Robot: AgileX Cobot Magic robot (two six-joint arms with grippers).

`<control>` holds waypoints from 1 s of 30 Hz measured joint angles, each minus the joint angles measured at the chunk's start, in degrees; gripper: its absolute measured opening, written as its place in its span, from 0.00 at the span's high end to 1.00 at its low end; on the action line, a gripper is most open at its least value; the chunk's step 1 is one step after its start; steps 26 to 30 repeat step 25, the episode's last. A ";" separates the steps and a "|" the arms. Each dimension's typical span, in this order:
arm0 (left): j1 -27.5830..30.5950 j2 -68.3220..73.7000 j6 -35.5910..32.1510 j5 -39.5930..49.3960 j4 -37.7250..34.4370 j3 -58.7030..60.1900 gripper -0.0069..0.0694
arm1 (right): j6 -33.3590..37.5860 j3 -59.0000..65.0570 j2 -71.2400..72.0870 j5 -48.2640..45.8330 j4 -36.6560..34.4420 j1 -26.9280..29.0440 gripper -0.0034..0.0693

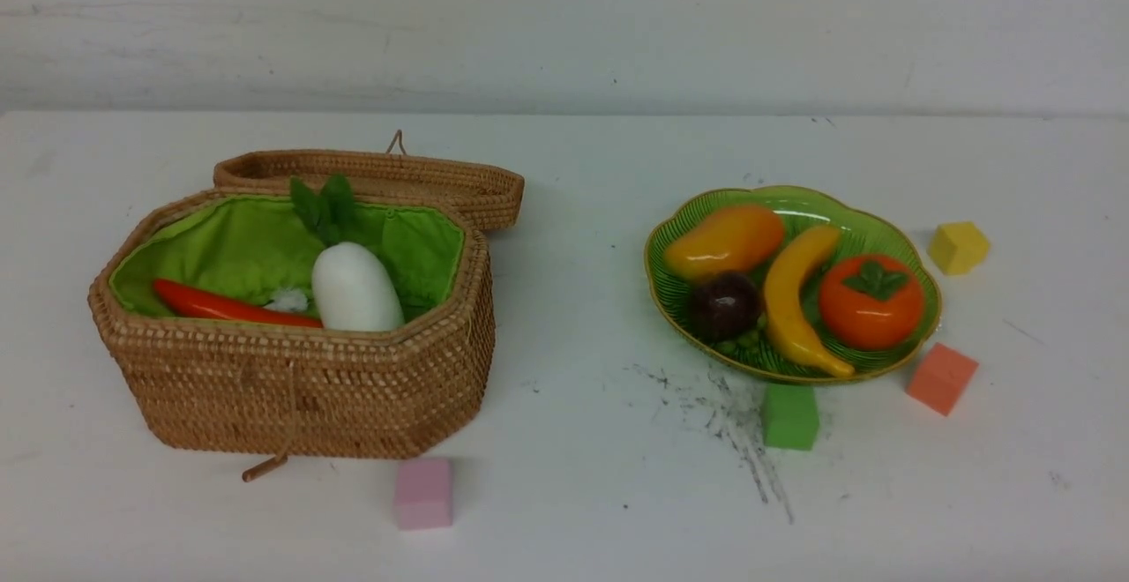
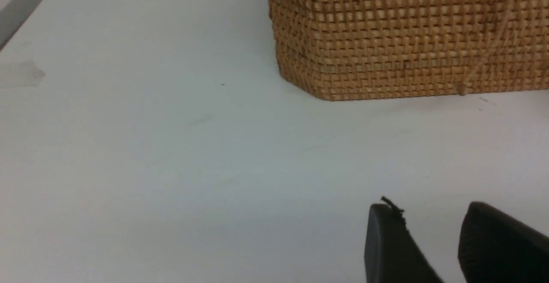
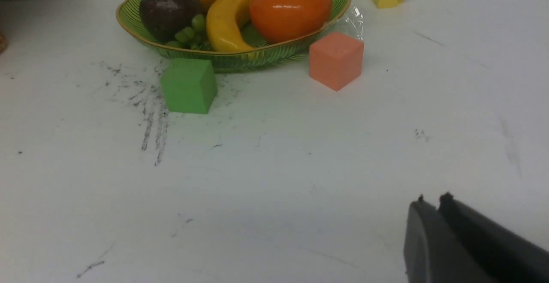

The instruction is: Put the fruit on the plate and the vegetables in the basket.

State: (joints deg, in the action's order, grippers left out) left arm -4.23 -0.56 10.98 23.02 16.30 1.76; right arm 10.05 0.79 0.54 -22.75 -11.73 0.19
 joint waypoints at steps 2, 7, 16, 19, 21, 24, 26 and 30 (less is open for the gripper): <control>1.38 0.00 0.00 0.00 0.00 0.00 0.60 | 0.00 0.00 0.00 0.00 0.00 0.00 0.88; 2.09 0.00 0.00 0.00 0.00 0.00 0.60 | 0.00 -0.02 0.00 0.00 -0.01 0.00 0.88; 2.09 0.00 0.00 0.00 0.00 0.00 0.60 | 0.00 -0.02 0.00 0.00 -0.01 0.00 0.87; 2.09 0.00 0.00 0.00 0.00 0.00 0.60 | 0.00 -0.02 0.00 0.00 -0.01 0.00 0.86; 2.09 0.00 0.00 0.00 0.00 0.00 0.60 | 0.00 -0.02 0.00 0.00 -0.01 0.00 0.86; 2.09 0.00 0.00 0.00 0.00 0.00 0.60 | 0.00 -0.02 0.00 0.00 -0.01 0.00 0.86; 2.09 0.00 0.00 0.00 0.00 0.00 0.60 | 0.00 -0.02 0.00 0.00 -0.01 0.00 0.85; 2.09 0.00 0.00 0.00 0.00 0.00 0.60 | 0.00 -0.02 0.00 0.00 -0.01 0.00 0.85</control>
